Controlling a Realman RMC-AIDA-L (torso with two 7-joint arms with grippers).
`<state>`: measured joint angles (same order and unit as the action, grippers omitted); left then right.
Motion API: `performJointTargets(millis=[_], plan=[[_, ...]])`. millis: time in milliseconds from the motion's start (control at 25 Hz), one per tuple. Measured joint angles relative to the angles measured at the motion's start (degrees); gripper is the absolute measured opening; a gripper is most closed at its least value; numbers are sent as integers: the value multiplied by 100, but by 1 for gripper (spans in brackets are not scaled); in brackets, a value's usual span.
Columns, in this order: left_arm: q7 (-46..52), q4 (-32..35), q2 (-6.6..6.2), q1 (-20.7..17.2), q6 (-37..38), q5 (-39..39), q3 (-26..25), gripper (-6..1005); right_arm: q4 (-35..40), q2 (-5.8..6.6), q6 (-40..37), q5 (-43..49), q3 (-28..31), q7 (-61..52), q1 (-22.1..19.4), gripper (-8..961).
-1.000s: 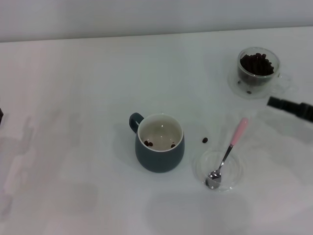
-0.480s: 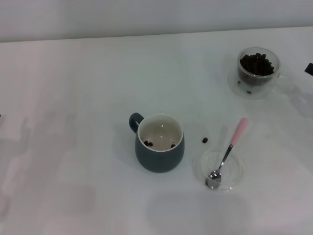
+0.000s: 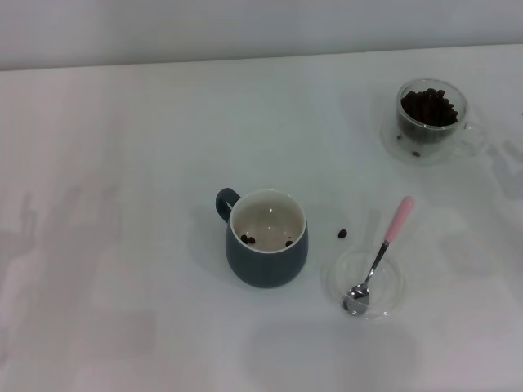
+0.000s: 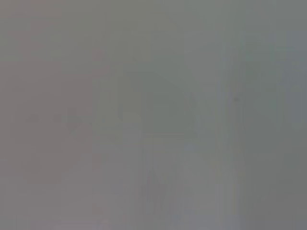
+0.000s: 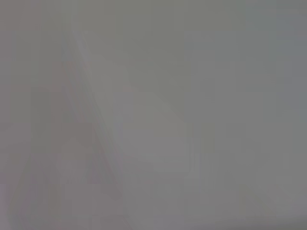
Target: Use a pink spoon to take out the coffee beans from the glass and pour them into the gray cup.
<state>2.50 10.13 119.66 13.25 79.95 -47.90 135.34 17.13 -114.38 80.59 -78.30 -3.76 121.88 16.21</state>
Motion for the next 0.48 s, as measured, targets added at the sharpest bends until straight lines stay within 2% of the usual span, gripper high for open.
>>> performJointTargets(millis=[480], plan=[[40, 73, -4, -109, -2, -9, 10, 563, -321, -10, -286, -440, 19, 1030, 54, 303]])
